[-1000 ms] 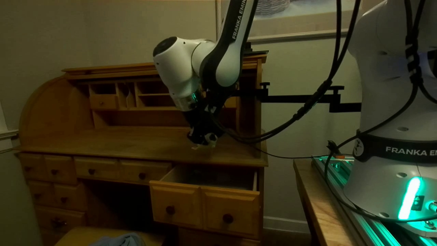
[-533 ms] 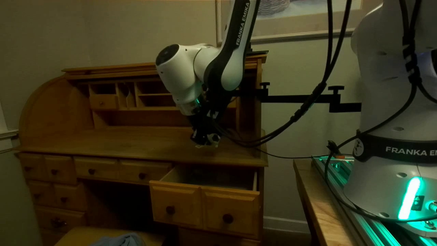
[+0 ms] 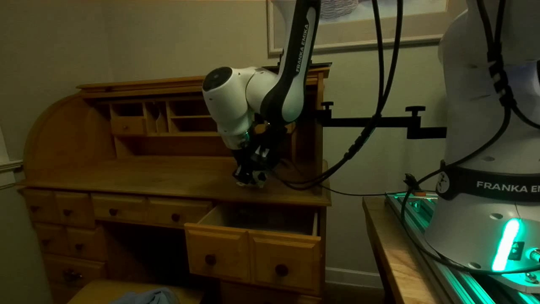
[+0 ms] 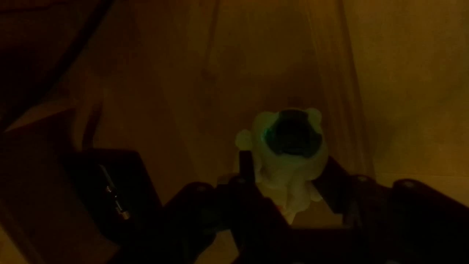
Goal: Open the rightmost drawer, and then move the white toy to the counter
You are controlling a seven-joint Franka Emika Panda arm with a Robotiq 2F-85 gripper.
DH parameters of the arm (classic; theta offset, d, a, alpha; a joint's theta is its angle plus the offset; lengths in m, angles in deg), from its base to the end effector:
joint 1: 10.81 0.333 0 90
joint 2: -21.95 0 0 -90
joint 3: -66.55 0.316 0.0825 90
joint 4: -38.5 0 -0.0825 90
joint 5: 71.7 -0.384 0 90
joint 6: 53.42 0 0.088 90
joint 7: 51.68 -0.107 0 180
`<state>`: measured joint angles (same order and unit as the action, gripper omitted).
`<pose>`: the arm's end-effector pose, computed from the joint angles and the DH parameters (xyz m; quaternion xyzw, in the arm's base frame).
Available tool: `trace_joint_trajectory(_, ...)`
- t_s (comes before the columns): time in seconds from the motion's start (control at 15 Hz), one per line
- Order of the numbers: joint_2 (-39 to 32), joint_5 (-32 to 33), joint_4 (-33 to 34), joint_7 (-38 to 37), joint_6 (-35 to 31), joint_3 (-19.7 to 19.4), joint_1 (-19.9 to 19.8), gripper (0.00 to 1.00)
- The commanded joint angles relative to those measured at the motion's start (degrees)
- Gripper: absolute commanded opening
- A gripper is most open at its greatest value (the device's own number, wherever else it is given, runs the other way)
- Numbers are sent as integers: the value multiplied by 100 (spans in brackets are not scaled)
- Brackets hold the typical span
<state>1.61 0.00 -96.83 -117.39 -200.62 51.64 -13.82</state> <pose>0.4626 -0.1414 0.1660 0.9337 -0.1429 0.0600 0.3227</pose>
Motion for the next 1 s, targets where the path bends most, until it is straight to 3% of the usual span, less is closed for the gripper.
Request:
trace_joint_trajectory(0.0,-218,486,198,-503,-121,89,-200,20)
trace_joint_trajectory(0.33,-387,623,317,-817,-147,184,-316,20)
trace_joint_trajectory(0.4,-412,603,340,-876,-139,203,-324,50)
trace_joint_trajectory(0.47,-431,579,356,-922,-153,227,-340,71)
trace_joint_trajectory(0.73,-458,556,388,-1084,-161,294,-365,98)
trace_joint_trajectory(0.93,-444,459,384,-1163,-210,356,-380,100)
